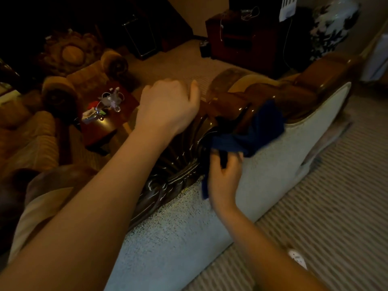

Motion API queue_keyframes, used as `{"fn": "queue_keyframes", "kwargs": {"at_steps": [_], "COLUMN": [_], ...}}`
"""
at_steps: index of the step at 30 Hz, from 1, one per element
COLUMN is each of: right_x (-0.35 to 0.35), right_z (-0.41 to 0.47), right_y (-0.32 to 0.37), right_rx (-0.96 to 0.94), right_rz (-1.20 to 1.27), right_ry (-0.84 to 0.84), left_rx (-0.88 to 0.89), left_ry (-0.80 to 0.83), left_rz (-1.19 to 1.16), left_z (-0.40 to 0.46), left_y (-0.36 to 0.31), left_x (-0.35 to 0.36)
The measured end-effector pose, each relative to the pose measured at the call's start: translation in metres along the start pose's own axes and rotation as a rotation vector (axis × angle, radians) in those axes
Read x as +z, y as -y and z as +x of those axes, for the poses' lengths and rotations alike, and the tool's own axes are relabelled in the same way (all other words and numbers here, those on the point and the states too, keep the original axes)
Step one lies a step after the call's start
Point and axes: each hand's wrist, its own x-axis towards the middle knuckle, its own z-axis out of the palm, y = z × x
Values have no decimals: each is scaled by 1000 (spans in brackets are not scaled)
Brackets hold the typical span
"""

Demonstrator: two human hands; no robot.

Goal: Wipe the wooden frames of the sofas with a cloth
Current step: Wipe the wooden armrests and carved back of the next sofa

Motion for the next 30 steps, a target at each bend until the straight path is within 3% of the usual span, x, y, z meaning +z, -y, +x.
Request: {"fn": "queue_keyframes", "kwargs": {"at_steps": [5,10,15,17,19,21,23,27,30], "right_x": [-20,-9,8,15,19,21,20,11,12], "right_z": [52,34,-23,4,40,57,37,-35,-13], "right_y": [25,30,33,40,55,60,51,12,16], "right_rx": [-67,87,-169,-224,-160,-117,-184,-264,-274], "right_rz": [27,54,-60,-75,-75,-72,-100,-197,-232], "right_ry": [146,37,199,71,-104,-153,-117,189,117], "left_rx": [-16,-35,-52,-71,-101,-150,-194,-224,-217], "left_ry": [20,-15,-55,-82,-98,-95,-93,-86,-95], "left_rz": [-66,-46,-39,-57,-106,-211,-307,-347,-346], "left_z": [0,-3,-7,-9,-11,-11,-10,-10,-11], "left_y": [1,-4,-5,-4,-4,-3,-2,-2,0], "left_x": [-2,-3,-4,-4,-6,-8,-9,-9,-7]}}
